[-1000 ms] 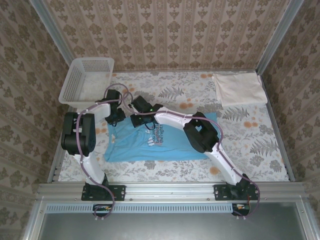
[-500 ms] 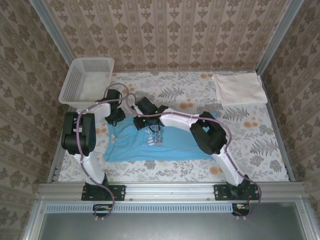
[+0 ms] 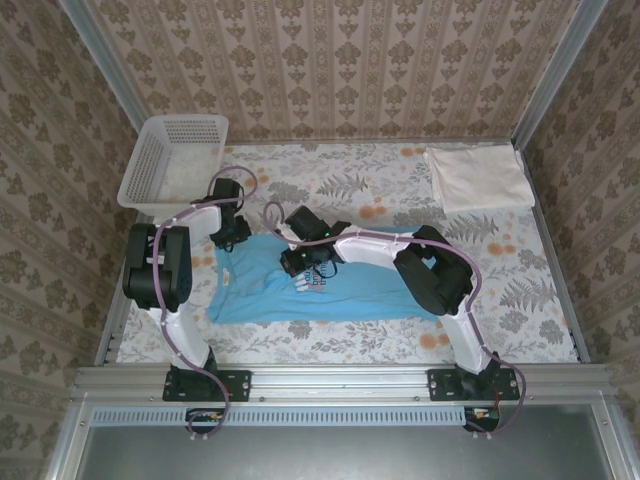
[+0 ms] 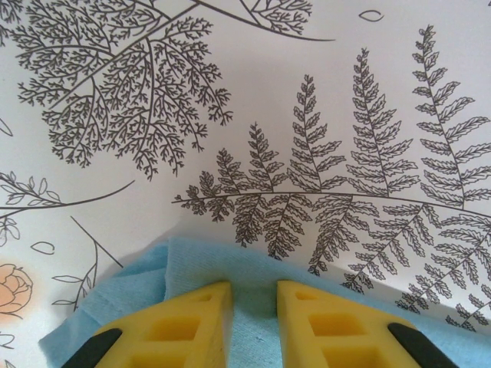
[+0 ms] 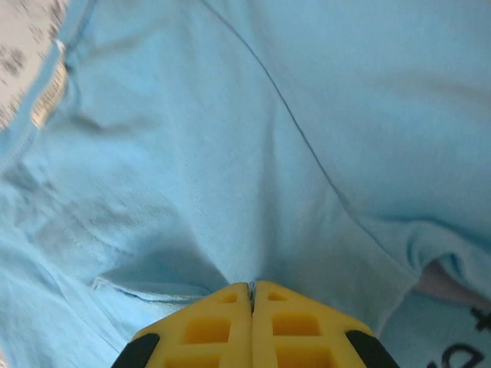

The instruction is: Fold and stack the t-shirts

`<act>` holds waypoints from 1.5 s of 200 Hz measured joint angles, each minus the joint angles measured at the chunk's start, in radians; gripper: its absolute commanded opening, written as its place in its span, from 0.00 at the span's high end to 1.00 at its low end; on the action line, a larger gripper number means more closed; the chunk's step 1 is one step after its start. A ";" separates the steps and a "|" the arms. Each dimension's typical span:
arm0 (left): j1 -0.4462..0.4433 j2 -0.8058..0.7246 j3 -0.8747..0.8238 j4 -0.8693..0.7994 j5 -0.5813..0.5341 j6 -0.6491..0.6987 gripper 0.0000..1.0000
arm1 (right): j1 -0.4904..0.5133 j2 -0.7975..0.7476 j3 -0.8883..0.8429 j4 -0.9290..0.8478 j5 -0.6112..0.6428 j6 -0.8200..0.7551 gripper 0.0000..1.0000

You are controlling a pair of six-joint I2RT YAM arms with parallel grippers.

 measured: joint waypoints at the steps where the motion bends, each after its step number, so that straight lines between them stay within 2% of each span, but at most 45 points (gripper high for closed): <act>1: 0.000 0.000 0.000 0.000 0.000 0.000 0.77 | 0.000 0.000 -0.002 0.000 0.000 0.000 0.93; 18: 0.000 0.000 0.000 0.000 0.000 0.000 0.77 | 0.000 -0.002 -0.042 0.018 -0.008 0.001 0.87; 35: 0.000 0.005 0.007 -0.004 0.002 0.000 0.77 | 0.000 -0.031 -0.093 0.048 -0.015 0.008 0.70; 50: 0.000 0.011 0.014 -0.007 0.003 0.000 0.77 | -0.001 -0.093 -0.179 0.082 -0.018 0.031 0.64; 66: 0.000 0.015 0.021 -0.009 0.003 0.000 0.77 | -0.007 -0.168 -0.273 0.102 -0.023 0.053 0.52; 72: 0.000 0.016 0.023 -0.010 0.003 0.000 0.76 | -0.011 -0.196 -0.303 0.106 -0.022 0.068 0.51; 102: 0.000 0.018 0.025 -0.011 0.003 0.000 0.75 | -0.067 -0.323 -0.439 0.167 -0.034 0.147 0.50; 135: -0.010 -0.004 0.019 -0.010 0.012 0.004 0.67 | -0.262 -0.521 -0.649 0.250 -0.034 0.279 0.47; 159: -0.045 -0.079 0.005 -0.010 0.014 0.016 0.58 | -0.427 -0.686 -0.755 0.211 0.056 0.359 0.43; 187: -0.114 -0.214 0.002 -0.010 0.001 0.019 0.53 | -0.536 -0.783 -0.758 0.118 0.167 0.380 0.44; 208: -0.167 -0.285 0.000 -0.016 -0.028 0.002 0.51 | -0.595 -0.760 -0.731 0.048 0.209 0.377 0.43; 231: -0.212 -0.303 -0.045 0.001 -0.033 -0.061 0.53 | -0.638 -0.645 -0.644 -0.026 0.219 0.360 0.42; 268: -0.224 -0.196 -0.163 0.029 -0.015 -0.171 0.54 | -0.663 -0.502 -0.532 -0.063 0.214 0.320 0.39; 274: -0.222 -0.167 -0.174 0.031 -0.015 -0.185 0.54 | -0.663 -0.491 -0.525 -0.065 0.212 0.319 0.41; 286: -0.217 -0.122 -0.172 0.030 -0.031 -0.200 0.56 | -0.663 -0.465 -0.509 -0.071 0.211 0.317 0.52; 300: -0.217 -0.106 -0.140 0.040 -0.028 -0.211 0.56 | -0.663 -0.428 -0.477 -0.088 0.203 0.322 0.56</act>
